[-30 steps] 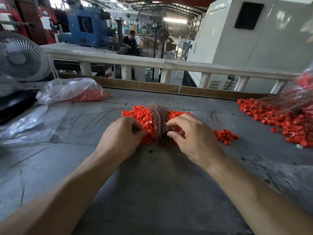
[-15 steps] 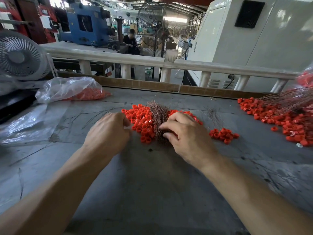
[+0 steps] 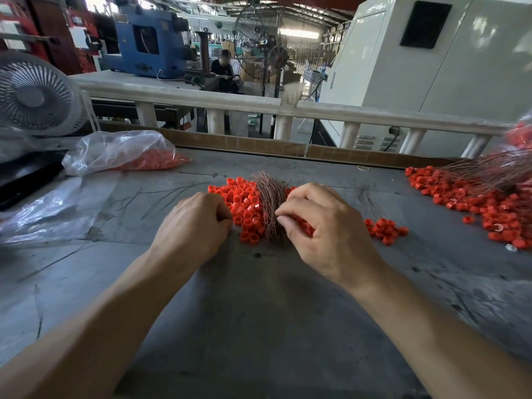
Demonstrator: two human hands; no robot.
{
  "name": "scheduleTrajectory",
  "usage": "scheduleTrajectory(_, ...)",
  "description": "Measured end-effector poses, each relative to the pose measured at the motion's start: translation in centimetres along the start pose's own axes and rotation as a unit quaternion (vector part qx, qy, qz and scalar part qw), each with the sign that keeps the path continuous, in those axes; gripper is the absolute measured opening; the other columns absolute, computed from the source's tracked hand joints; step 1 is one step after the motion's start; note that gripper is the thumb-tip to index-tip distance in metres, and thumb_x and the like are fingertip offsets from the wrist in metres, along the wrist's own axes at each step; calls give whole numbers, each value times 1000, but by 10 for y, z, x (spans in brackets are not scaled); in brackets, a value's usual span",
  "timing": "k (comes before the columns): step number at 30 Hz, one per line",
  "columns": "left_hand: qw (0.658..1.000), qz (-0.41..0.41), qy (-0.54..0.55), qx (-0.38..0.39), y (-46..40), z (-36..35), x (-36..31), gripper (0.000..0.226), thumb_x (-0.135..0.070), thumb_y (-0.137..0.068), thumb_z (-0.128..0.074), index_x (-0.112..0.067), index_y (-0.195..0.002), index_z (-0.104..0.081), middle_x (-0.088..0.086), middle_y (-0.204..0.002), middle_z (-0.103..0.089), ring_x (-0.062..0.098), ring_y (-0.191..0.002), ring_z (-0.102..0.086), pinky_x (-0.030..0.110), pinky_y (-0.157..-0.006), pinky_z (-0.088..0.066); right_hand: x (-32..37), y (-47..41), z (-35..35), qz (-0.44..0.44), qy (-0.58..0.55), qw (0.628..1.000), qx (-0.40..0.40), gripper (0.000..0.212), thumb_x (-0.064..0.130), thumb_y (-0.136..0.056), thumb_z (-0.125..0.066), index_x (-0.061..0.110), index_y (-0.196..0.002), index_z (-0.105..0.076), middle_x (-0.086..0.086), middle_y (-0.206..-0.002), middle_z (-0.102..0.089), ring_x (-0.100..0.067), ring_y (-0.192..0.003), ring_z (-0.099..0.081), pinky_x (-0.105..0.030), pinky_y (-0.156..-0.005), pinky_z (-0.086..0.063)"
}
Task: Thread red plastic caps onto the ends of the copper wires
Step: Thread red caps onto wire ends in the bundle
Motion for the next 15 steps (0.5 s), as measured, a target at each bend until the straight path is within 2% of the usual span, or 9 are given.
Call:
scheduleTrajectory(2,1000,1,6,-5,-1,1,0,6,-23,-88,-71,-28,-85,-71,-11,-90,-68,17,-89,-62,37,-79,-55,0,-1,6,5,-33,999,-24,3,15,-91,-71,15,-93,-74,4,-99,-68,-14,-94,-64,-22,-83,-51)
scheduleTrajectory(5,1000,-4,8,-10,-2,1,0,7,-22,-88,-70,-28,-85,-71,-12,-91,-68,16,-88,-62,36,-79,-54,-8,-1,17,-40,-134,988,-73,4,13,-95,-66,14,-98,-69,5,-101,-73,-5,-83,-69,-19,-65,-54)
scheduleTrajectory(7,1000,-9,24,-16,-3,1,0,8,-21,-87,-72,-28,-83,-71,-13,-87,-67,13,-84,-61,33,-75,-53,-14,1,24,-82,-219,966,-109,5,15,-99,-61,13,-102,-65,2,-100,-75,-3,-85,-73,-22,-63,-58)
scheduleTrajectory(10,998,-20,49,-25,-4,1,-3,12,-19,-85,-73,-28,-78,-71,-17,-79,-65,1,-77,-58,23,-63,-45,-22,3,36,-135,-326,922,-161,4,14,-103,-54,16,-102,-57,-2,-91,-75,-15,-86,-77,-30,-58,-61)
scheduleTrajectory(12,997,-26,67,-27,-4,0,-5,14,-18,-83,-75,-28,-75,-70,-18,-76,-65,-3,-73,-58,16,-59,-39,-28,5,48,-156,-337,906,-201,7,13,-105,-51,18,-103,-54,-6,-85,-72,-19,-77,-76,-30,-51,-59)
scheduleTrajectory(15,996,-36,80,-21,-4,-2,-8,17,-17,-82,-76,-31,-75,-68,-18,-78,-66,-3,-75,-59,17,-61,-40,-44,9,65,-199,-329,885,-262,6,16,-107,-46,17,-107,-52,-4,-79,-66,-24,-67,-74,-29,-44,-55)
Point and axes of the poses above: each hand's wrist, its own y-axis away from the middle knuckle, its own z-axis out of the back of the hand, x = y × z, the point moved 8 cm from there along -y, towards the middle knuckle
